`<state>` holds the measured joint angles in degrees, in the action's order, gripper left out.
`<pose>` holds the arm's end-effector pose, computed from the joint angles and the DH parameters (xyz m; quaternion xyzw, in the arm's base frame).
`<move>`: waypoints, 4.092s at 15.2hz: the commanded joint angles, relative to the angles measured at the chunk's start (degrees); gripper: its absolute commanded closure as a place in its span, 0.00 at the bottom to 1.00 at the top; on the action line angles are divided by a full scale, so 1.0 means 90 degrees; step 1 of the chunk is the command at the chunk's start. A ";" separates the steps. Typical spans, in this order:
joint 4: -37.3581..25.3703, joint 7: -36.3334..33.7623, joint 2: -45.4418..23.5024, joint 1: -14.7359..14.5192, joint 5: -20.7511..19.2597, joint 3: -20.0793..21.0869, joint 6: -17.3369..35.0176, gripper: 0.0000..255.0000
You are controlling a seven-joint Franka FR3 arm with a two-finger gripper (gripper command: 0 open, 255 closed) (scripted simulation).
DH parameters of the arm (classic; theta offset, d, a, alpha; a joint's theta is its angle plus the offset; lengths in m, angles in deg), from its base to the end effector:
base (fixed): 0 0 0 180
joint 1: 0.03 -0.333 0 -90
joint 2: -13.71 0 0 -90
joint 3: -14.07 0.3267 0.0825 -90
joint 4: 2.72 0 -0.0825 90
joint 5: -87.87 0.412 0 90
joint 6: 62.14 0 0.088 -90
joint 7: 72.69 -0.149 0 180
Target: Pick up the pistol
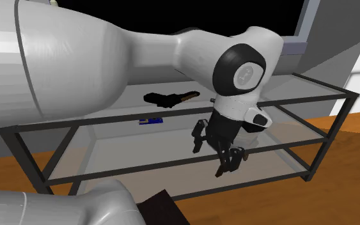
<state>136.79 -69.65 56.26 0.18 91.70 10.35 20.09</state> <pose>0.3060 -0.0122 0.4953 -0.9902 -0.0038 0.1255 0.0618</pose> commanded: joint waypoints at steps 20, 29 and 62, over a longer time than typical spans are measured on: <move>-0.2985 -0.2273 -0.2284 -0.1015 0.0963 0.1808 0.0607 0.00; -0.4032 -0.2970 -0.3209 -0.1208 0.0782 0.2359 0.0859 0.00; -0.5300 -0.3147 -0.3543 -0.1196 0.0697 0.2362 -0.0073 1.00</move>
